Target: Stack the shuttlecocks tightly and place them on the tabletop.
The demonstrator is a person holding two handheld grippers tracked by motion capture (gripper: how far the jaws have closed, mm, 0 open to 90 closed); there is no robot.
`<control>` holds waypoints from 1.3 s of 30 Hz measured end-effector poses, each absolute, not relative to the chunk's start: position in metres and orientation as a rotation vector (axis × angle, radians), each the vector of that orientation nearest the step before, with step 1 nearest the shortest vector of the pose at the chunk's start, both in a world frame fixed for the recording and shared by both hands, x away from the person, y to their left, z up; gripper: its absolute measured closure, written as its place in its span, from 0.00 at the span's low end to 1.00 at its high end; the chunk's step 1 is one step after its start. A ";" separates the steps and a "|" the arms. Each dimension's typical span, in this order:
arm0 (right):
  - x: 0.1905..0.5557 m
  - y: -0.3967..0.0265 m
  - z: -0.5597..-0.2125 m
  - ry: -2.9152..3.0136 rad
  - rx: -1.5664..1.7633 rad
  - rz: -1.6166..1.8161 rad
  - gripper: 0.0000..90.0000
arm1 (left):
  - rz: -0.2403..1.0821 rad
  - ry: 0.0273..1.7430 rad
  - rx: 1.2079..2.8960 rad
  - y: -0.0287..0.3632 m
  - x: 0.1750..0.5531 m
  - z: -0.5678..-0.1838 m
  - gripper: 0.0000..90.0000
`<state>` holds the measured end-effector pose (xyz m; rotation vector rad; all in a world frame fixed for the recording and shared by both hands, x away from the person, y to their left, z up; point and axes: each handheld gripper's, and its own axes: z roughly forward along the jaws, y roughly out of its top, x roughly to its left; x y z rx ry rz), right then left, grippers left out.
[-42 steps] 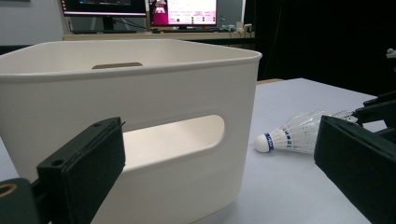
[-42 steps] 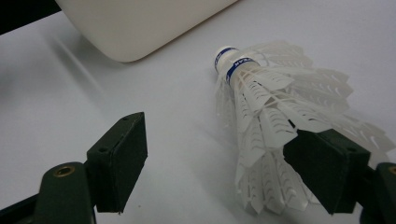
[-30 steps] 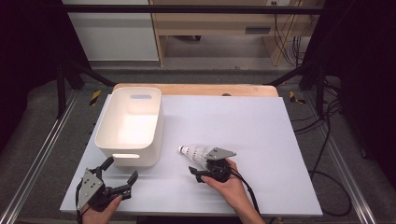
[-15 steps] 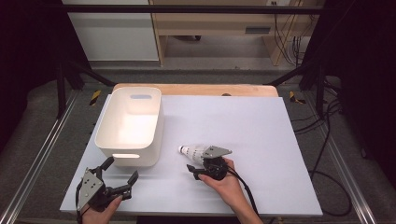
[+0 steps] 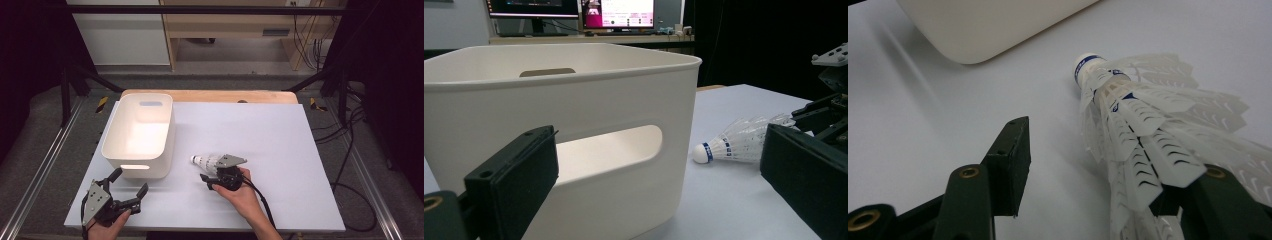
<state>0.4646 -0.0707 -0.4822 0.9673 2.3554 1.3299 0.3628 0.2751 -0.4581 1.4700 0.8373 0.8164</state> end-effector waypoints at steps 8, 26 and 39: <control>0.464 -0.072 -0.482 2.351 0.948 1.295 0.57 | 0.818 0.833 1.475 0.274 0.362 -0.458 0.02; 0.469 -0.073 -0.485 2.295 0.940 1.258 0.79 | 0.814 0.828 1.475 0.273 0.363 -0.458 0.03; 0.472 -0.078 -0.484 2.265 0.954 1.268 0.95 | 0.814 0.827 1.477 0.273 0.362 -0.458 0.03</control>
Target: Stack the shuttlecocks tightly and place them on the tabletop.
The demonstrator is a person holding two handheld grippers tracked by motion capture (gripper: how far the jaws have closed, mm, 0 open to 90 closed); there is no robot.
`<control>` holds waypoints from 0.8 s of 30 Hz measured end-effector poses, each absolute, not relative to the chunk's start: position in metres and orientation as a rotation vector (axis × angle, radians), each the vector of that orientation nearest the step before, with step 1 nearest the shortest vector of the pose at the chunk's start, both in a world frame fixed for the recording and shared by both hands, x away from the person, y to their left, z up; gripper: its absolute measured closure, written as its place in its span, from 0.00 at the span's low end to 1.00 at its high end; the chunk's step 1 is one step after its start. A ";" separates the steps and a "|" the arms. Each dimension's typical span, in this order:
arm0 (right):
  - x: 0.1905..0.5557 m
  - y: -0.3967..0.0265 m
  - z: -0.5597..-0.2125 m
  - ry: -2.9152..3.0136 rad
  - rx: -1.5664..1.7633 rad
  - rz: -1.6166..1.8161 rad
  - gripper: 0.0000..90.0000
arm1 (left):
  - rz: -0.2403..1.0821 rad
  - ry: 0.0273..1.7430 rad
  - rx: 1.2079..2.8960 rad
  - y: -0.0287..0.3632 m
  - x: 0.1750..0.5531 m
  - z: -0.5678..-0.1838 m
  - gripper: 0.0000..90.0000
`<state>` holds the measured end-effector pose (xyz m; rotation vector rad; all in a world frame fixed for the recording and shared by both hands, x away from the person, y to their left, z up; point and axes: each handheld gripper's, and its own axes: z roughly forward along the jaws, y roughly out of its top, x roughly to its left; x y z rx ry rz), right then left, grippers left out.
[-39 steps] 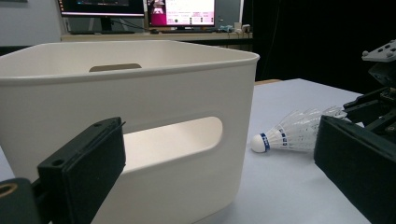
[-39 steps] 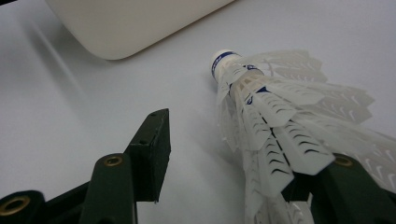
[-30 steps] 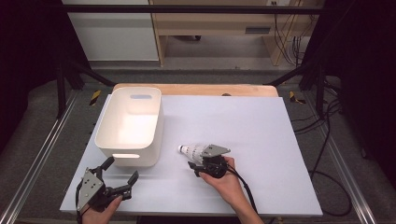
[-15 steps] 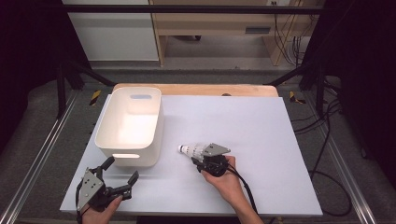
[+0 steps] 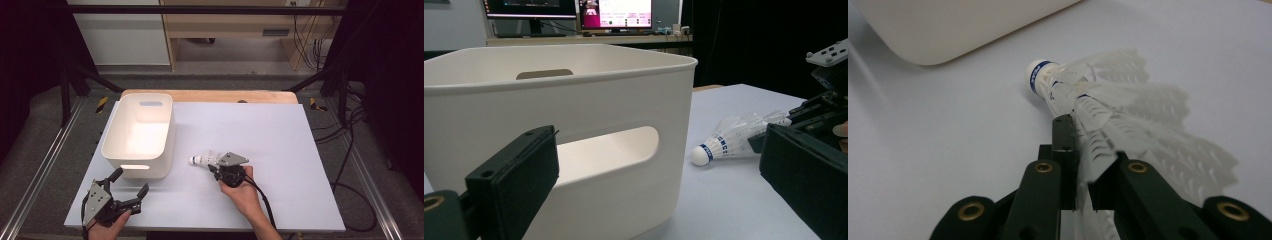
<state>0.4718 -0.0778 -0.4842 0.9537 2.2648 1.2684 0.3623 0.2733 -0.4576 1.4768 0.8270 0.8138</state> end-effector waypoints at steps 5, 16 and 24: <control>0.474 -0.080 -0.484 2.279 0.969 1.289 0.97 | 0.813 0.827 1.476 0.273 0.362 -0.458 0.03; 0.478 -0.085 -0.485 2.280 1.001 1.358 0.99 | 0.810 0.833 1.478 0.273 0.363 -0.458 0.03; 0.477 -0.089 -0.480 2.268 0.989 1.382 0.99 | 0.814 0.832 1.482 0.273 0.363 -0.459 0.03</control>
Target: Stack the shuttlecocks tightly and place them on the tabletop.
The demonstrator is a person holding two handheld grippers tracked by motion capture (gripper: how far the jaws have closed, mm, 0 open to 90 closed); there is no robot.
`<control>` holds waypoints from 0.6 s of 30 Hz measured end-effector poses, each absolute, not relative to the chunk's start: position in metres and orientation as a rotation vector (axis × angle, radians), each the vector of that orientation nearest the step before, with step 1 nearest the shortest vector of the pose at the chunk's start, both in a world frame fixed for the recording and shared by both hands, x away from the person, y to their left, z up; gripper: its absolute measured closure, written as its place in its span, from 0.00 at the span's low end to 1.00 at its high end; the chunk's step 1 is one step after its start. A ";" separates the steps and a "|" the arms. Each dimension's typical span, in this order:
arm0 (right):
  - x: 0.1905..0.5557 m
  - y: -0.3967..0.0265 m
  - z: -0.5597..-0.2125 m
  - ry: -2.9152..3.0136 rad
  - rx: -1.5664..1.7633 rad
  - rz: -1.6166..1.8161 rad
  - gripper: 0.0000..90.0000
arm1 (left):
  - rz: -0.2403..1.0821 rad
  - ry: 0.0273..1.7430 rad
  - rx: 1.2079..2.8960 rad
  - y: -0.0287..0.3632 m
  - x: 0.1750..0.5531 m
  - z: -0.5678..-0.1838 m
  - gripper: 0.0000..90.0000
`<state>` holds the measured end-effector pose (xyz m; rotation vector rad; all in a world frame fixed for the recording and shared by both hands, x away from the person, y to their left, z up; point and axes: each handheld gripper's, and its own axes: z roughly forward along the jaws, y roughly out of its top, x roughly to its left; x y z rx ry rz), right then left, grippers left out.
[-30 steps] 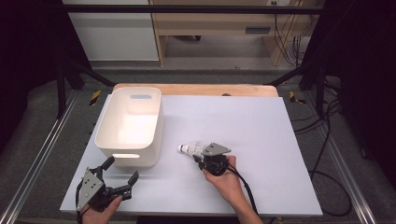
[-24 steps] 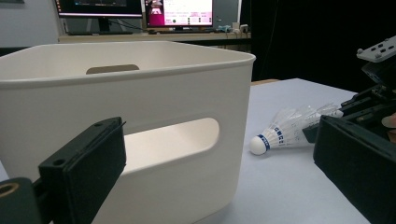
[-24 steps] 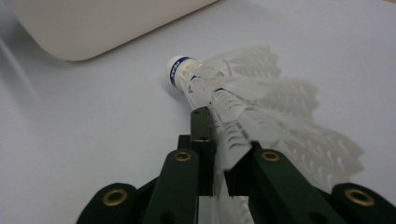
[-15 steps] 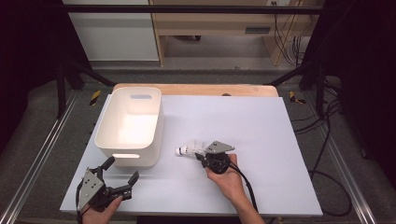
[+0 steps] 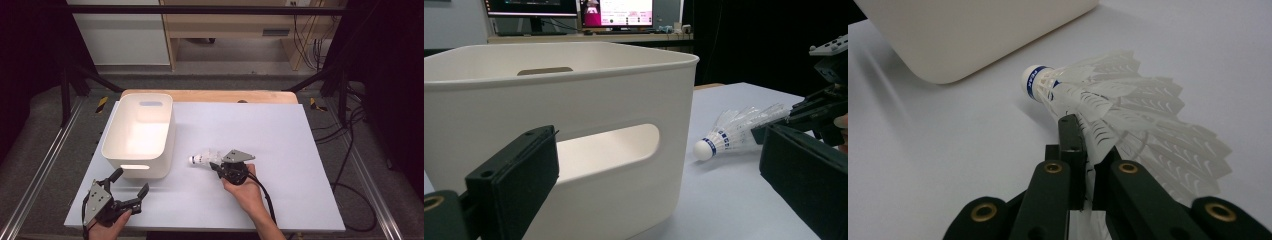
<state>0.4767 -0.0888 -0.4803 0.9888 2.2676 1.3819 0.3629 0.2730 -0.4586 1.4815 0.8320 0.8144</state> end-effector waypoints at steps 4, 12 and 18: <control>0.476 -0.093 -0.478 2.259 0.990 1.383 0.99 | 0.813 0.840 1.471 0.274 0.363 -0.458 0.03; 0.474 -0.098 -0.474 2.263 0.968 1.392 0.99 | 0.816 0.847 1.469 0.275 0.363 -0.459 0.03; 0.471 -0.102 -0.469 2.255 0.961 1.403 0.99 | 0.817 0.840 1.475 0.274 0.363 -0.458 0.03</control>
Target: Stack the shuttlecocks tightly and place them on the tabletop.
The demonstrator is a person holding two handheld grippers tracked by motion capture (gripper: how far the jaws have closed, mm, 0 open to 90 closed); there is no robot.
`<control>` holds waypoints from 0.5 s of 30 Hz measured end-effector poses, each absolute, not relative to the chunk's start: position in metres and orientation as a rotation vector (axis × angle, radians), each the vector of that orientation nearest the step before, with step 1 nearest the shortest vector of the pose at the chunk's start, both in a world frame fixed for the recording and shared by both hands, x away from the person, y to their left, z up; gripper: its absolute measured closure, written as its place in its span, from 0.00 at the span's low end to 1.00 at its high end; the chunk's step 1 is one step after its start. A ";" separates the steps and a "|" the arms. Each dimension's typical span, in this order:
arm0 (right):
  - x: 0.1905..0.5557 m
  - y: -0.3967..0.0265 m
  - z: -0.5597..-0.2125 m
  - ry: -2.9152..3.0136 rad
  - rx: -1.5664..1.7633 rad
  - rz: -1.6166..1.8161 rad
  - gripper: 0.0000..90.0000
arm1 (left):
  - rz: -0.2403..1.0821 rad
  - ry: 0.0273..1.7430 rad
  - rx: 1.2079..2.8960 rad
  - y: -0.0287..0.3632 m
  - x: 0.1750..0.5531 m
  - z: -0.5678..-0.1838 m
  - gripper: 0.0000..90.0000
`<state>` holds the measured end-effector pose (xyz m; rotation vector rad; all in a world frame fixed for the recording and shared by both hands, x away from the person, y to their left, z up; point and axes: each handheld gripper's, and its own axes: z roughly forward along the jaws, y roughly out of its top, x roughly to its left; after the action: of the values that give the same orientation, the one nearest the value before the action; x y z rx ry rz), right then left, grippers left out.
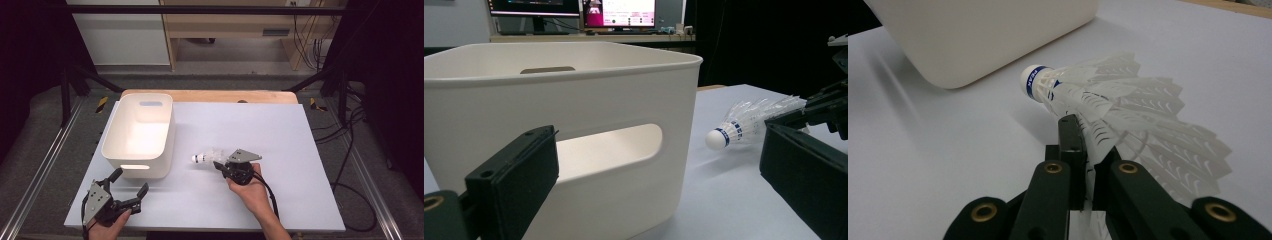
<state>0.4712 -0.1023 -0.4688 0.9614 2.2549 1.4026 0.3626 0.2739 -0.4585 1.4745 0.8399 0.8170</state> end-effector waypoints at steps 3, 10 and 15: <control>0.471 -0.104 -0.466 2.253 0.955 1.403 0.99 | 0.818 0.840 1.474 0.274 0.363 -0.458 0.03; 0.468 -0.110 -0.454 2.243 0.939 1.404 0.99 | 0.819 0.839 1.475 0.274 0.363 -0.458 0.03; 0.472 -0.112 -0.441 2.230 0.943 1.392 0.99 | 0.817 0.837 1.474 0.273 0.362 -0.458 0.03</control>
<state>0.4716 -0.1117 -0.4413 0.9428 2.2297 1.3924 0.3624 0.2731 -0.4581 1.4744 0.8366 0.8168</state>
